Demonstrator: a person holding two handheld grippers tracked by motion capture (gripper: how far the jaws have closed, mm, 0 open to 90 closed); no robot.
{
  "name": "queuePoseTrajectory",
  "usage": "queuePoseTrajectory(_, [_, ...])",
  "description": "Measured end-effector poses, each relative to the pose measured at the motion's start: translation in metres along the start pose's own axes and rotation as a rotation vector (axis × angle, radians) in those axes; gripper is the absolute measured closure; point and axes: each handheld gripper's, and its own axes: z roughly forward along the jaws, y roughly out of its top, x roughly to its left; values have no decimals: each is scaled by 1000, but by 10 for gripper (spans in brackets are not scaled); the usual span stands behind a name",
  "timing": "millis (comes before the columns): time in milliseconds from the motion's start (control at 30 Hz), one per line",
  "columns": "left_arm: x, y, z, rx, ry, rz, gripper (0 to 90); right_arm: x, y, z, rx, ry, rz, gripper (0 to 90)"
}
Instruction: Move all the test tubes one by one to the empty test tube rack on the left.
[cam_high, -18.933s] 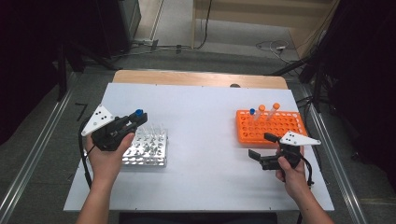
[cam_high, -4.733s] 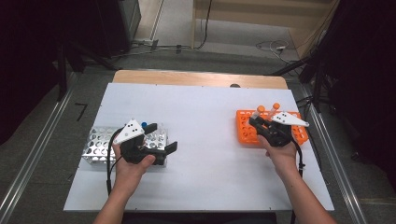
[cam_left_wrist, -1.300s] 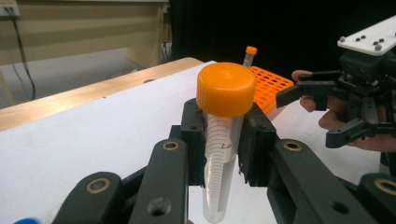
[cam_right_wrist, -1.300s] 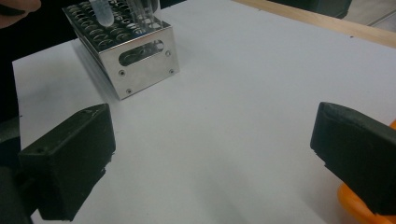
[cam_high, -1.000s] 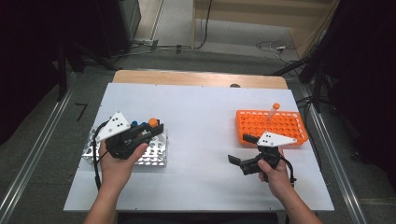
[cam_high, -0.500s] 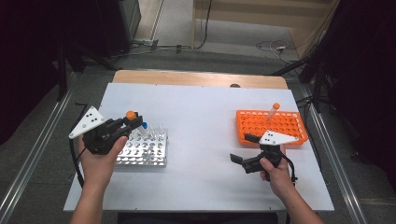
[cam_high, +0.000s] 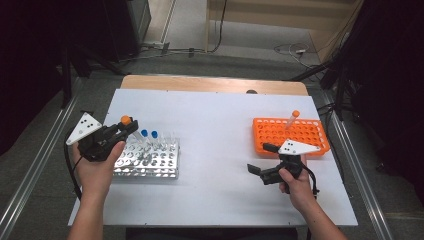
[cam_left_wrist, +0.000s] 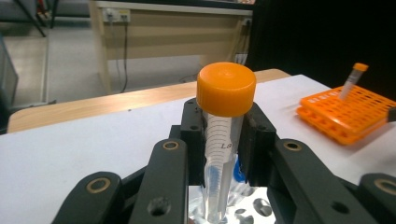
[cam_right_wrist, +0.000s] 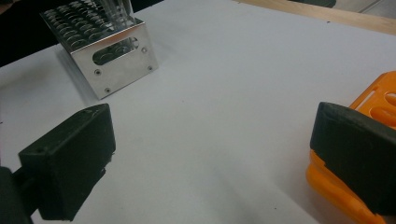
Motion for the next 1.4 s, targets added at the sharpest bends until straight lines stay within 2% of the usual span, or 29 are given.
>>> queuePoseTrajectory(267, [9, -11, 11, 9, 76, -21, 748, 0, -1, 1, 2, -3, 2, 0])
queuePoseTrajectory(433, [9, -16, 20, 28, 71, -24, 748, 0, -1, 1, 5, -3, 2, 0])
queuePoseTrajectory(633, [7, -21, 27, 68, 77, -4, 748, -2, -2, 1, 5, -7, 3, 0])
queuePoseTrajectory(733, [6, -23, 31, 100, 67, 5, 747, -2, -1, 0, 4, -8, 2, 0])
queuePoseTrajectory(800, [4, -25, 34, 126, 84, 32, 745, -2, -1, 0, 4, -9, 3, 0])
queuePoseTrajectory(900, [2, -27, 36, 158, 99, 44, 741, -2, -2, 0, 4, -11, 0, 0])
queuePoseTrajectory(1167, [2, -27, 32, 160, 103, 19, 657, -5, -2, -3, -1, -21, 8, 0])
queuePoseTrajectory(1233, [2, -25, 30, 140, 83, 13, 641, -6, -2, -3, -5, -24, 9, 0])
queuePoseTrajectory(1400, [-2, -19, 24, 116, 86, 1, 572, -8, -1, -5, -10, -31, 8, 0])
